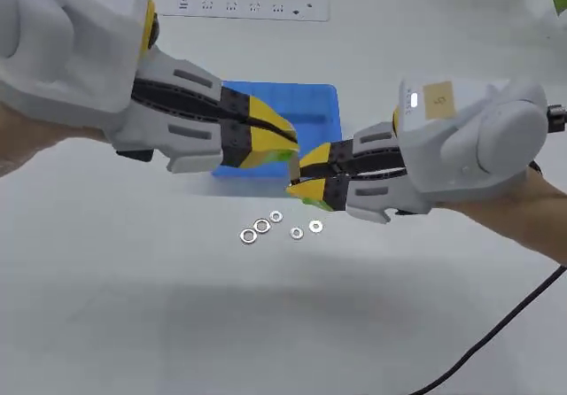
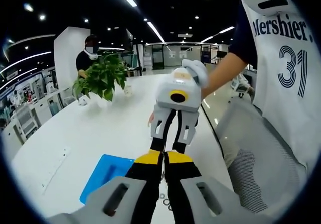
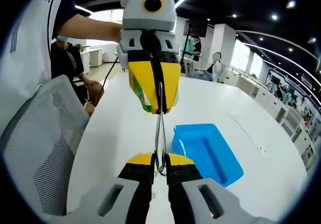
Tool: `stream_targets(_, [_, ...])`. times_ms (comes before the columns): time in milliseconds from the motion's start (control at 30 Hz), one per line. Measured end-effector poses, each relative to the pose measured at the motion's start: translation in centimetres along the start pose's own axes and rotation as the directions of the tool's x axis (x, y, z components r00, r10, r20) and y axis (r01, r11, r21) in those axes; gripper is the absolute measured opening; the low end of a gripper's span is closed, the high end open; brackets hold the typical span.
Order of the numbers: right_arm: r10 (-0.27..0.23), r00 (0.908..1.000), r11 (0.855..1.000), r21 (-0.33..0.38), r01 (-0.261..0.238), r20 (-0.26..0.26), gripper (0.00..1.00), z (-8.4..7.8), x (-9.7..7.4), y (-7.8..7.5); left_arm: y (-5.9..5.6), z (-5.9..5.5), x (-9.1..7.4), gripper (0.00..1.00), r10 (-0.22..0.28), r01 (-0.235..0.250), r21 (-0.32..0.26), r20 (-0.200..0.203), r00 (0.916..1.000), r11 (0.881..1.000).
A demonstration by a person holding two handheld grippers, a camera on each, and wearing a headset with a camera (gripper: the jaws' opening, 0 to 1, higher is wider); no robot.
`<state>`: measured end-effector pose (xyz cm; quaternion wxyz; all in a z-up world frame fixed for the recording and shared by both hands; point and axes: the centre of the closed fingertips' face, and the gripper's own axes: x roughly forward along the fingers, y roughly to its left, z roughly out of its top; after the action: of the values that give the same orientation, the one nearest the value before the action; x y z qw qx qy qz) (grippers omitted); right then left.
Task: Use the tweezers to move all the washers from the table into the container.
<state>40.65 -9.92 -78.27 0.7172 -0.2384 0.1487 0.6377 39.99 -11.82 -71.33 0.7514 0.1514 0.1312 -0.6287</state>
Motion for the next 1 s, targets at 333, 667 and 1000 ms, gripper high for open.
stream_targets(333, [-0.058,0.9981,0.998,-0.03,0.058,0.022,0.1,1.5,0.3,-3.8,3.4,1.2,-0.7,0.06,0.049,-0.05,0.042,0.027,0.9984,0.998])
stream_targets(667, [-0.06,0.9982,0.996,-0.06,0.06,0.002,0.1,0.8,1.8,-6.6,6.5,-0.1,-0.6,0.06,0.07,-0.071,0.079,0.014,0.9974,0.994])
stream_targets(1000, [-0.011,0.9997,1.0,-0.01,0.011,-0.022,0.1,-1.9,5.8,-8.9,9.8,-4.2,0.1,0.06,0.086,-0.084,0.048,-0.042,0.9954,0.995])
